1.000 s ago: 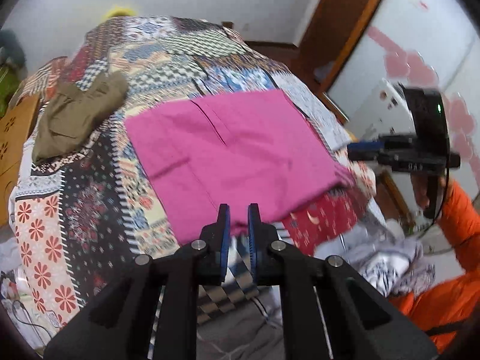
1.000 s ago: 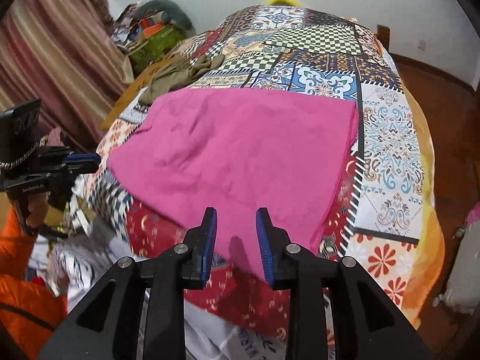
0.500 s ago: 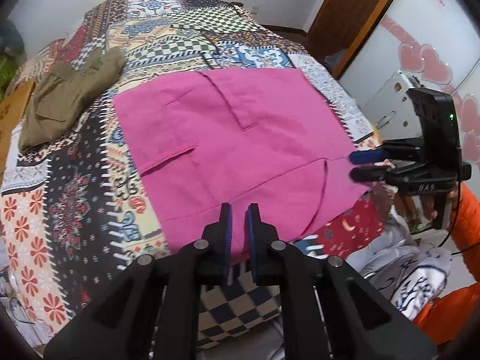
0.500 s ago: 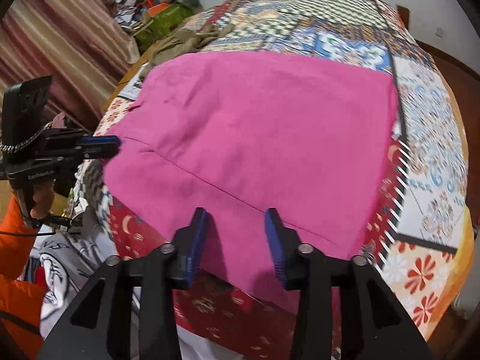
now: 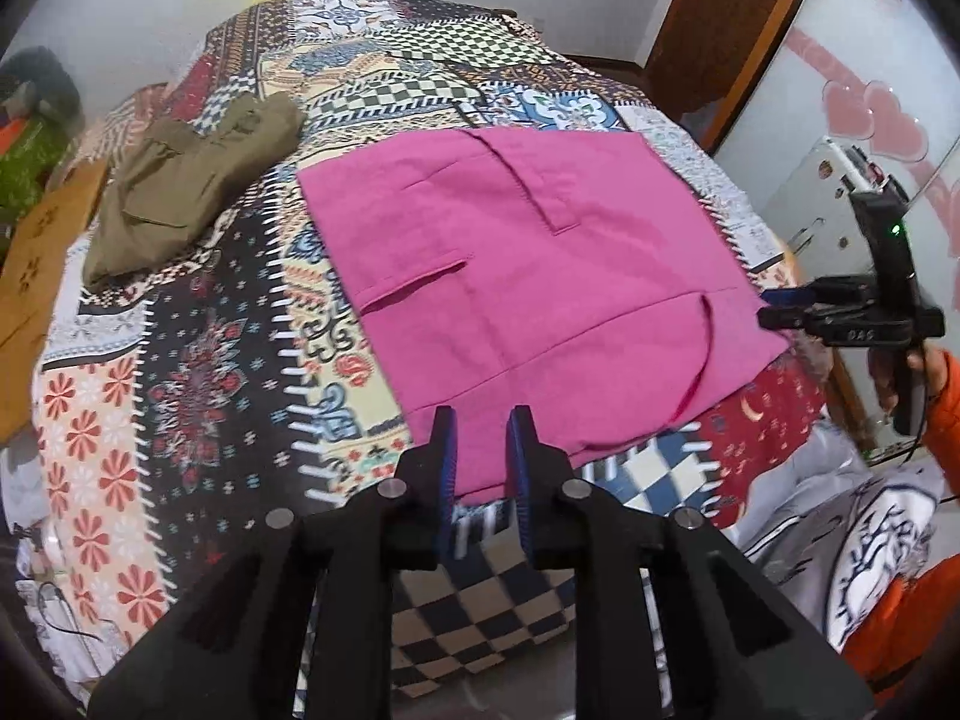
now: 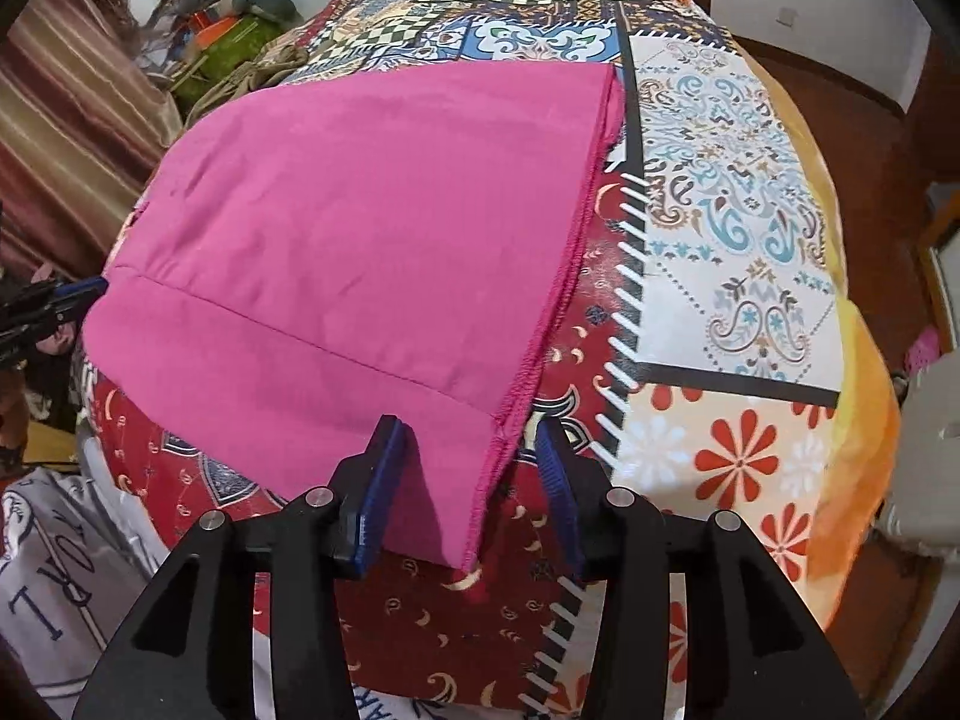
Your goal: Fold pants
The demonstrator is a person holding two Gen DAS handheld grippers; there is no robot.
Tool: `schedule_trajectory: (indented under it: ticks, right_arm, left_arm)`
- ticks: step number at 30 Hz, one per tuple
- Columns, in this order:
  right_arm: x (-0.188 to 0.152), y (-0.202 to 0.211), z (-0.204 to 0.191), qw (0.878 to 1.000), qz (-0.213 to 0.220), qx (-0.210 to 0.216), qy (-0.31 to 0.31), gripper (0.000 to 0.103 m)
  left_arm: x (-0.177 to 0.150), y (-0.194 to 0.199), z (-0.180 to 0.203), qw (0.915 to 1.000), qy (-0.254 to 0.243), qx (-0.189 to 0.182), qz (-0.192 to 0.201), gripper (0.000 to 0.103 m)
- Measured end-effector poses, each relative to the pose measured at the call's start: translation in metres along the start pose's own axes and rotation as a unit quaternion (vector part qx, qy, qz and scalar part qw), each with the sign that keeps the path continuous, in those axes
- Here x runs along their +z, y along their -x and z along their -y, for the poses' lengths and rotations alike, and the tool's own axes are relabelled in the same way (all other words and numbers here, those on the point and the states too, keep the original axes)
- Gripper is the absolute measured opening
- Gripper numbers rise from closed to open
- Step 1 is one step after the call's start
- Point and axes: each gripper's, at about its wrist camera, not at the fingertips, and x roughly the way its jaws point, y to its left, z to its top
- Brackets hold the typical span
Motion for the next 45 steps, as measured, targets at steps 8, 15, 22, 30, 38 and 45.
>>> schedule_trajectory:
  ticks: [8, 15, 22, 30, 38, 45]
  right_arm:
    - [0.024, 0.009, -0.009, 1.0, 0.003, -0.003, 0.02, 0.043]
    - [0.07, 0.018, -0.023, 0.998, 0.041, 0.044, 0.026, 0.043]
    - [0.115, 0.018, -0.05, 0.992, 0.088, 0.062, 0.068, 0.043]
    - [0.163, -0.036, -0.059, 0.991, 0.063, 0.093, 0.076, 0.043]
    - [0.167, -0.045, -0.009, 0.997, 0.048, 0.012, 0.062, 0.043]
    - [0.158, -0.049, 0.04, 0.999, 0.034, -0.025, 0.001, 0.043]
  left_arm:
    - [0.015, 0.023, -0.028, 0.9992, 0.028, 0.025, 0.014, 0.019]
    - [0.064, 0.018, -0.037, 0.9975, 0.054, 0.008, 0.044, 0.02]
    - [0.115, -0.016, -0.009, 0.9986, 0.009, -0.031, 0.041, 0.02]
    - [0.146, -0.072, -0.01, 0.9979, 0.015, -0.063, -0.006, 0.02]
    - [0.136, -0.074, -0.081, 0.9979, 0.063, 0.014, -0.009, 0.021]
    - [0.122, -0.059, -0.122, 0.9923, 0.123, 0.006, -0.008, 0.029]
